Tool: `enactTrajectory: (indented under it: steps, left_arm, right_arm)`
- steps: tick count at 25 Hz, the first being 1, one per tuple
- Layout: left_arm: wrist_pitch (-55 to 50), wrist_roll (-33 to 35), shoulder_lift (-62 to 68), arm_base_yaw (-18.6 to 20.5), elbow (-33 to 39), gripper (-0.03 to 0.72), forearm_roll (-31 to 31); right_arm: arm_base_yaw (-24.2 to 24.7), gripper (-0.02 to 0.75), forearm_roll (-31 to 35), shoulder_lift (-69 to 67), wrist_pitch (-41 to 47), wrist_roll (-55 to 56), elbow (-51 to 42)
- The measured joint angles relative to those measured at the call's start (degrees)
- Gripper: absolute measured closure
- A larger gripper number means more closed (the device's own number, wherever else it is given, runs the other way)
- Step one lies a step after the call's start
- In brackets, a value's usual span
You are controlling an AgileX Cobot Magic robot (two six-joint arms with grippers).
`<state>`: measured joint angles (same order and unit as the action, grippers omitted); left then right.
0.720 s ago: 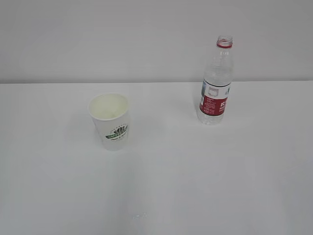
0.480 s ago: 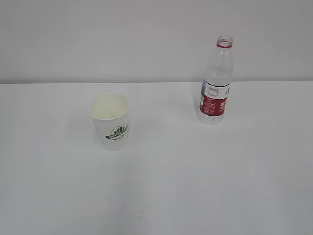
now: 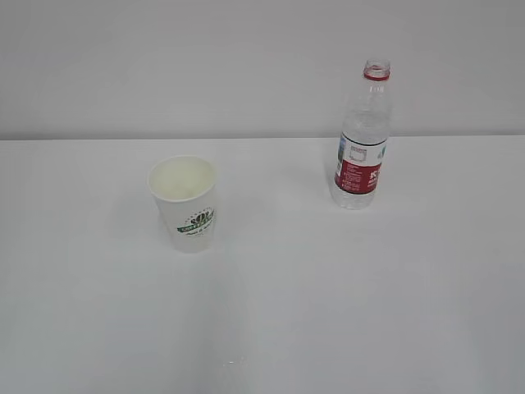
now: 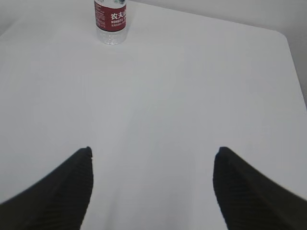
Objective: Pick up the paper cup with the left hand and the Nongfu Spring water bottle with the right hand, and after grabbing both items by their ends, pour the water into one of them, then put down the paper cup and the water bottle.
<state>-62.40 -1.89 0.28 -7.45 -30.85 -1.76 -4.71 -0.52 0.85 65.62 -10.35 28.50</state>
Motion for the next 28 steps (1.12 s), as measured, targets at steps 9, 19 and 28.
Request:
enactTrajectory:
  steps: [9,19,28]
  left_arm:
    - [0.00,0.00,0.00,0.00,0.00,0.426,0.00]
    - [0.00,0.00,0.00,0.00,0.00,0.426,0.00]
    - [0.00,0.00,0.00,0.00,0.00,0.426,0.00]
  right_arm:
    - [0.00,0.151,0.00,0.00,0.00,0.00,0.00]
    - [0.00,0.150,0.00,0.00,0.00,0.00,0.00]
    - [0.00,0.151,0.00,0.00,0.00,0.00,0.00]
